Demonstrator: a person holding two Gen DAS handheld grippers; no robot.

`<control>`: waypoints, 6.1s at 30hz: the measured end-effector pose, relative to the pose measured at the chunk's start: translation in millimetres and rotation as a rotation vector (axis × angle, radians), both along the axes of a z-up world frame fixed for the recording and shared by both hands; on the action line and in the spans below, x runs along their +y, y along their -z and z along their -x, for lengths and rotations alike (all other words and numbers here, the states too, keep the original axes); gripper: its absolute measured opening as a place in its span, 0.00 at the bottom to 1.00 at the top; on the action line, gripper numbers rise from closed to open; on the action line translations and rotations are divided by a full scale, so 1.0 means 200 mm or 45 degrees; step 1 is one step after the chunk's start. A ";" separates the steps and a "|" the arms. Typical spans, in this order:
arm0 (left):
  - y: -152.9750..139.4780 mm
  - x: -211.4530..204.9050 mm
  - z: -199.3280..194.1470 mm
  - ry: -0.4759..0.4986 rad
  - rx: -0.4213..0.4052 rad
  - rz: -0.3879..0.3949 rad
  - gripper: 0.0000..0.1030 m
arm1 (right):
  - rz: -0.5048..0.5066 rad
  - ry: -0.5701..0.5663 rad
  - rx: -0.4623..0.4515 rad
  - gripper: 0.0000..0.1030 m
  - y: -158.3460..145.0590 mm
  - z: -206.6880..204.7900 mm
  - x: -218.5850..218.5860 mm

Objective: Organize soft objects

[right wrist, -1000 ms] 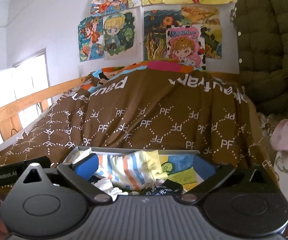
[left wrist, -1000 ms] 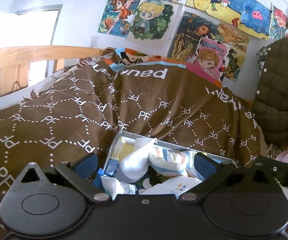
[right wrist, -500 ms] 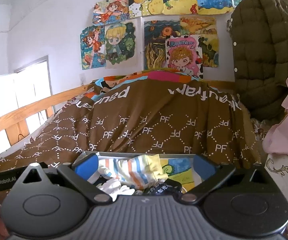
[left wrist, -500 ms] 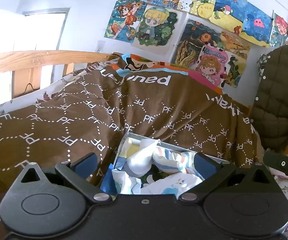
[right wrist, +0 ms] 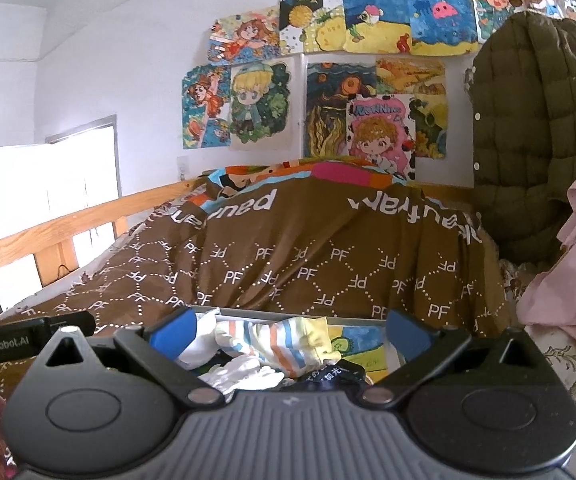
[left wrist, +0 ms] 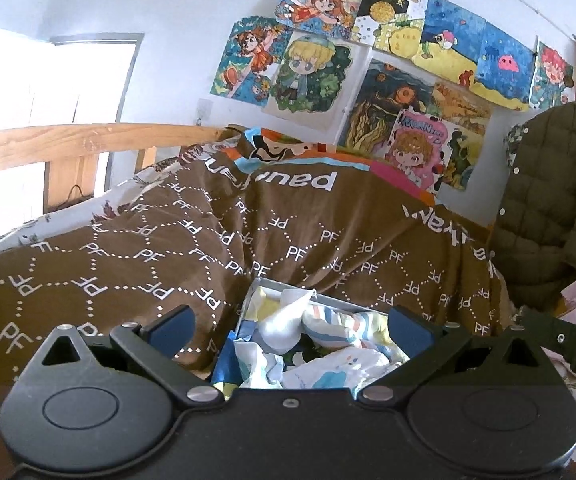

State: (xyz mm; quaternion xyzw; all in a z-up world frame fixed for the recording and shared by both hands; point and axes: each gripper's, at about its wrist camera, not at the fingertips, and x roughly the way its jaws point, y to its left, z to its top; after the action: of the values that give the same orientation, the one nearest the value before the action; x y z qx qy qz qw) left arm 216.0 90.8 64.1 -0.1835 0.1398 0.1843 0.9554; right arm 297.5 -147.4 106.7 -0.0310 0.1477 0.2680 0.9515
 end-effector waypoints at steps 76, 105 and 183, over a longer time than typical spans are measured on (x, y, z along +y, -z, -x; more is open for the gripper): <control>0.29 -0.46 0.92 -0.027 0.056 -0.143 0.99 | -0.091 0.276 0.069 1.00 0.41 0.94 -0.45; 0.38 -0.50 1.02 -0.019 0.109 -0.179 0.99 | -0.023 0.238 0.154 1.00 0.56 1.00 -0.41; 0.42 -0.45 1.03 -0.098 0.174 -0.148 0.99 | 0.019 0.233 0.180 1.00 0.60 0.95 -0.40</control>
State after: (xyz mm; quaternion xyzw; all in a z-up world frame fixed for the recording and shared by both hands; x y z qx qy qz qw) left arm 10.7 0.4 -19.5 -0.1201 0.1865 0.2406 0.9449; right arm 106.9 -227.0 -12.8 -0.0054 0.2185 0.1805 0.9590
